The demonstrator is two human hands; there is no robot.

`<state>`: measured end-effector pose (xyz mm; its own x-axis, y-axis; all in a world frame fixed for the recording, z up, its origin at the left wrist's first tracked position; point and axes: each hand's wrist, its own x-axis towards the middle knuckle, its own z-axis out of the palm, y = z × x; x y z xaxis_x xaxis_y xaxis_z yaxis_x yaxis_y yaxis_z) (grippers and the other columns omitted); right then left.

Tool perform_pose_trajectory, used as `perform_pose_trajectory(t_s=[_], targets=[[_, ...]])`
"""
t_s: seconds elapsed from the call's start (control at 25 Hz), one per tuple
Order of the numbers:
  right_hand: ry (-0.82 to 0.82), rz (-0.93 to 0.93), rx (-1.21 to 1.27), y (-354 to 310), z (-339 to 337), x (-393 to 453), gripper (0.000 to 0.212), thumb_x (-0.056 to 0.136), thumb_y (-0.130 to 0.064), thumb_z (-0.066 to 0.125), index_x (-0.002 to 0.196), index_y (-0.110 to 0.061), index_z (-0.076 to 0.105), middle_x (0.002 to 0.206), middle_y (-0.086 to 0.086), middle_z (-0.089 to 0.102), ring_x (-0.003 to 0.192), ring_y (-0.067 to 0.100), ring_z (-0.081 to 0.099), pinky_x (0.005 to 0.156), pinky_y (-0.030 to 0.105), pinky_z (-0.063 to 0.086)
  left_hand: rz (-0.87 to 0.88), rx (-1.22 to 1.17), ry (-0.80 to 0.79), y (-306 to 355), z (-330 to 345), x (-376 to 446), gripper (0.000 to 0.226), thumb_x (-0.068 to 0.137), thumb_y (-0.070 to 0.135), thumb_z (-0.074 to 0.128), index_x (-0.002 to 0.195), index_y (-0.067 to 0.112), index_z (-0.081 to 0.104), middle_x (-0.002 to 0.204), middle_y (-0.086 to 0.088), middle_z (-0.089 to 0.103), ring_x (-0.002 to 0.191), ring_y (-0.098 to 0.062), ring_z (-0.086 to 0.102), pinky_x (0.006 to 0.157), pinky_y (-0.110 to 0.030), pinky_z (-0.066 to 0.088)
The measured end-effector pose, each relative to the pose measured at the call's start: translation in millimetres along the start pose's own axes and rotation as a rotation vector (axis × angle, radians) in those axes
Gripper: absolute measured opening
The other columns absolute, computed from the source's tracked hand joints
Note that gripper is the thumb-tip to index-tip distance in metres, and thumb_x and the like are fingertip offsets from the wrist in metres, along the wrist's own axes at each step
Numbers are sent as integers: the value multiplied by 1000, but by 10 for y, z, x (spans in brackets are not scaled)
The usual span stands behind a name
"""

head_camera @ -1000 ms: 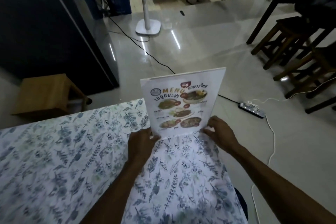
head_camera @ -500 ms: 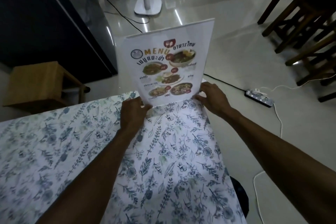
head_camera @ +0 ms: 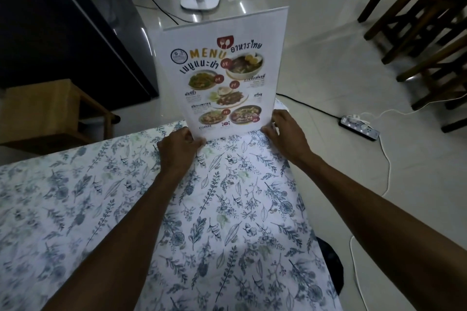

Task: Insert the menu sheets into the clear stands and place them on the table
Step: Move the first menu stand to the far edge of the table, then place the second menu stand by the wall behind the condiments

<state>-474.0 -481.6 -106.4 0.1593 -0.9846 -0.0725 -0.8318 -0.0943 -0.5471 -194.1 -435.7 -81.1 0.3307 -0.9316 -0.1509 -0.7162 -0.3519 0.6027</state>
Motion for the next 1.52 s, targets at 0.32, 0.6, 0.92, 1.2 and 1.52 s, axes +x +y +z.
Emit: perform_pose_trajectory(t_s=[0.32,0.6,0.92,1.2,1.52], targets=[[52,89,117,-138,3,-97,41,94,-30,60,129,-10,57,135,11,61,117,29,59,95,40,50,-1,-65,29,10,89,-81,31,76,29,81,101,15,68,96,-2,76,85,-21,70,85,-41,57],[71,213,165,-189,55,-320,55,91,-30,67,138,-8,49,138,15,57,123,32,55,102,41,45,-15,-98,35,-164,145,-383,83,74,23,84,144,14,40,143,-8,50,124,-24,52,102,-41,46],[94,120,-178,-487,132,-1085,60,88,-30,68,140,-9,48,143,16,52,120,37,53,96,46,51,93,71,-4,-359,-51,-951,78,72,26,84,139,13,47,143,-10,47,128,-32,46,103,-50,43],[90,93,-150,-1236,240,-1994,65,90,-34,66,146,-14,41,144,14,50,122,37,53,97,47,49,161,55,18,-681,-588,-1747,66,78,31,79,136,12,52,143,-8,48,124,-31,51,99,-47,44],[102,48,-127,-2531,778,-3327,65,91,-40,65,146,-18,37,137,10,54,120,32,56,90,43,53,216,49,24,-1569,-1486,-2943,59,83,38,73,135,20,51,143,0,44,125,-24,49,100,-42,42]])
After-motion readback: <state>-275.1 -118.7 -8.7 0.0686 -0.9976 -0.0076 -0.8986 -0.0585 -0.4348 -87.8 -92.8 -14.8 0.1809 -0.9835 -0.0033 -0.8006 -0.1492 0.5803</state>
